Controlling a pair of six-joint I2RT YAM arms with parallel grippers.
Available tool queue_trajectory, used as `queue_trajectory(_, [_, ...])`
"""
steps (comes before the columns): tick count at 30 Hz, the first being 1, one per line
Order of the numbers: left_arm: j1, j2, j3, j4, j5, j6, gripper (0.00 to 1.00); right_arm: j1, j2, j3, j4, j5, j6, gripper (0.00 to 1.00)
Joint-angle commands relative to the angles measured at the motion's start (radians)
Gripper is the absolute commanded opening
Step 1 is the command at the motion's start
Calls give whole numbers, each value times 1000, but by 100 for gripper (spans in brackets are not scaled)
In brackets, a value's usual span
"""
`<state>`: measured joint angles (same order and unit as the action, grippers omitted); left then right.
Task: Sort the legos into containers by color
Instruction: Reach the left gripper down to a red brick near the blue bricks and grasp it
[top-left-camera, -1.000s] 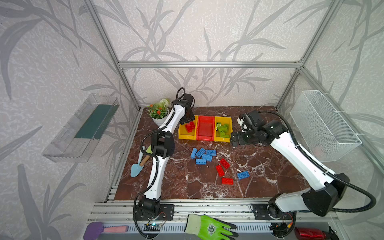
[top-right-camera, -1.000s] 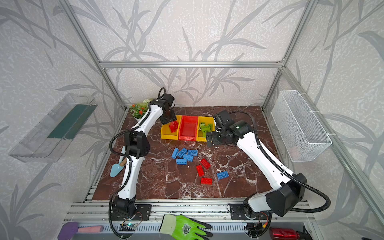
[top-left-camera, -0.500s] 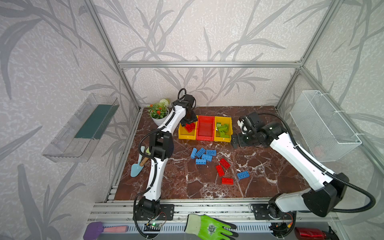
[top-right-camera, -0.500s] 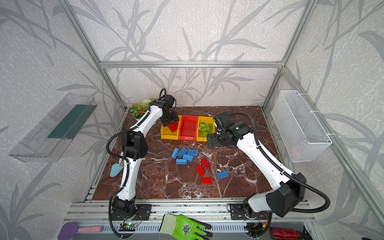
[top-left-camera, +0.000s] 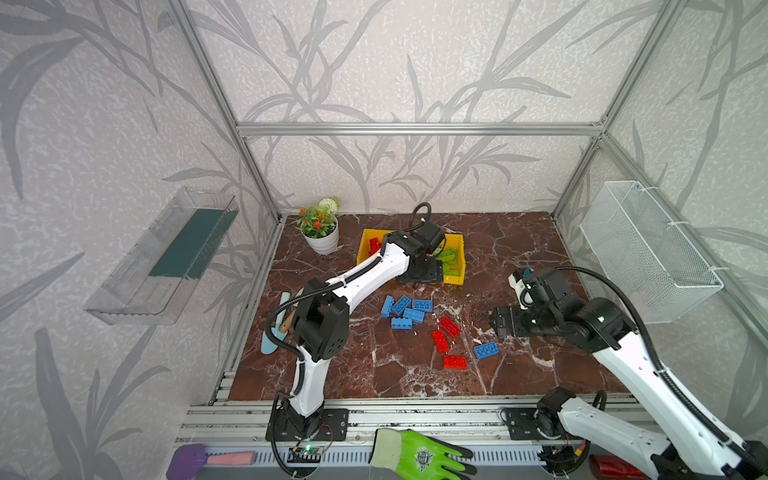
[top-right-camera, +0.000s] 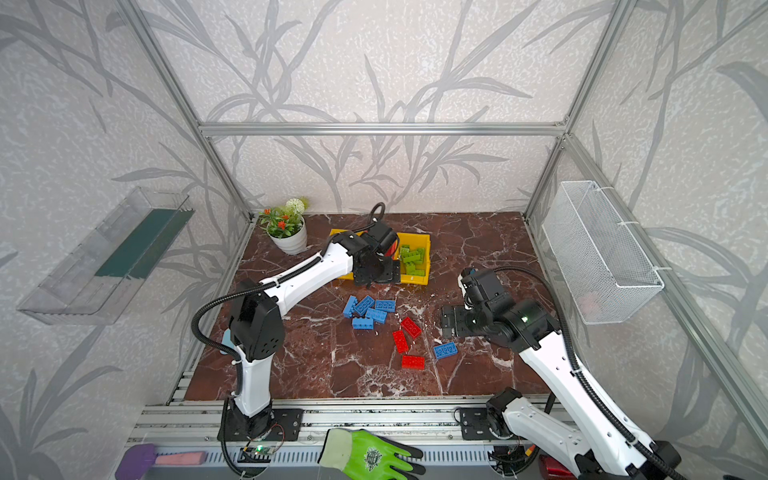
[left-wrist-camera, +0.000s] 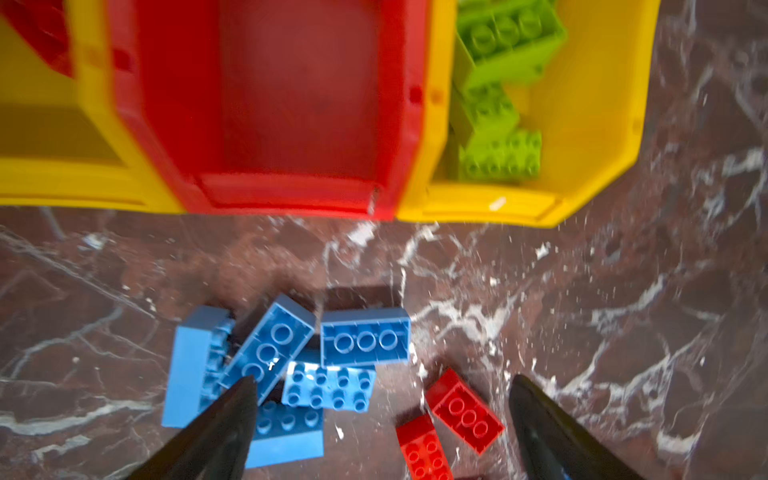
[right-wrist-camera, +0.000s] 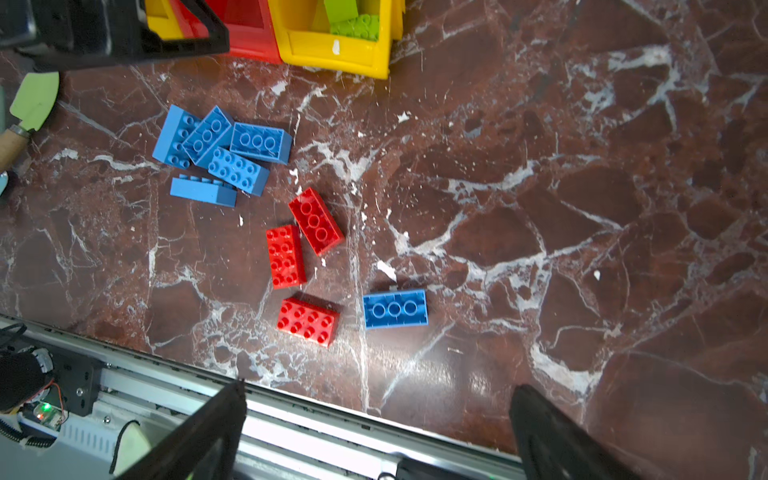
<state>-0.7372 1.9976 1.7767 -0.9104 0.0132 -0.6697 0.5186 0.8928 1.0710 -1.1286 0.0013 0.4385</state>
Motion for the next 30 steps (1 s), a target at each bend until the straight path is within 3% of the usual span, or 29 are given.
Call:
queue_trajectory(1, [-51,-44,-55,40,-28,95,95,-2,-82,-41,-81,-21,56,99])
queue_trajectory(13, [-246,13,-97,81,-22,319,95,-2,-233,-54,-199,-2,106,99])
queue_trajectory(30, [-281,114,-138,109,20,404,95,-2,-270,-28,-247,34,142,99])
